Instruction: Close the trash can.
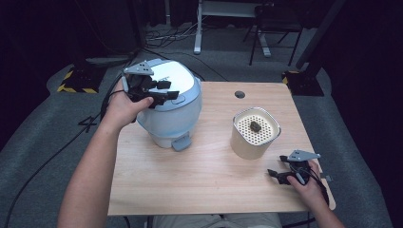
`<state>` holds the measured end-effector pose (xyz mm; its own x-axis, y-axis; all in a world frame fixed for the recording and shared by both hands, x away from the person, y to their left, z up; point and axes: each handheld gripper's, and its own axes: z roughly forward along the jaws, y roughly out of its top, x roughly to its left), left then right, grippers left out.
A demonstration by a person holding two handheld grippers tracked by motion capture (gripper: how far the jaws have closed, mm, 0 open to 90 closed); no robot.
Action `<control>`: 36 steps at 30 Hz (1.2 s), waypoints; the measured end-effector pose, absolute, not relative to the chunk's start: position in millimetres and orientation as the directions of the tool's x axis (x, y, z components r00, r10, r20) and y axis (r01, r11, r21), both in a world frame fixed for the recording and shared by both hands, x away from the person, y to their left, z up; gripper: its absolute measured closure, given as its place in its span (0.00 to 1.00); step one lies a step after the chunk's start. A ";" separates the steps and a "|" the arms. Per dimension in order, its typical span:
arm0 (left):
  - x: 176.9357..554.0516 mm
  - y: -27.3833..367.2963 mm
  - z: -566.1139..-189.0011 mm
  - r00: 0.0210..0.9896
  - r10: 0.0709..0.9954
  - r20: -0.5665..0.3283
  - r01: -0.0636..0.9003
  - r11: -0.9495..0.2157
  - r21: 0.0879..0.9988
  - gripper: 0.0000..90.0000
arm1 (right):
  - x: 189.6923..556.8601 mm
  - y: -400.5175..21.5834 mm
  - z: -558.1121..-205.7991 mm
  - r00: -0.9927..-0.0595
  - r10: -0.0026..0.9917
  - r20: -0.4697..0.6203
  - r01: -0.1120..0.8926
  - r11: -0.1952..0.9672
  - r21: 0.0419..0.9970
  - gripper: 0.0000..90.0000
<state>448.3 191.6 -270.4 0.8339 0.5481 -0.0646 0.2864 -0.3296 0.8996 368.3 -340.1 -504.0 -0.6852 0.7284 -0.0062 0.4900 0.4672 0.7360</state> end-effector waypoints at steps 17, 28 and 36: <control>362.6 182.8 -278.0 0.869 0.495 0.003 0.183 -0.327 0.927 0.37 | 368.3 -340.1 -504.0 -0.685 0.728 -0.006 0.490 0.468 0.736 0.18; 339.3 186.3 -330.0 0.847 0.532 -0.021 0.228 -0.327 0.917 0.34 | 368.3 -340.1 -504.1 -0.685 0.728 -0.006 0.490 0.467 0.736 0.18; 333.2 186.3 -376.3 0.838 0.545 -0.045 0.270 -0.342 0.900 0.32 | 368.3 -340.1 -504.1 -0.685 0.728 -0.007 0.490 0.468 0.736 0.18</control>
<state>333.2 186.3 -376.3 0.8375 0.5446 -0.0445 0.2703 -0.3421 0.8999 368.3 -340.1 -504.1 -0.6855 0.7281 -0.0065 0.4896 0.4675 0.7360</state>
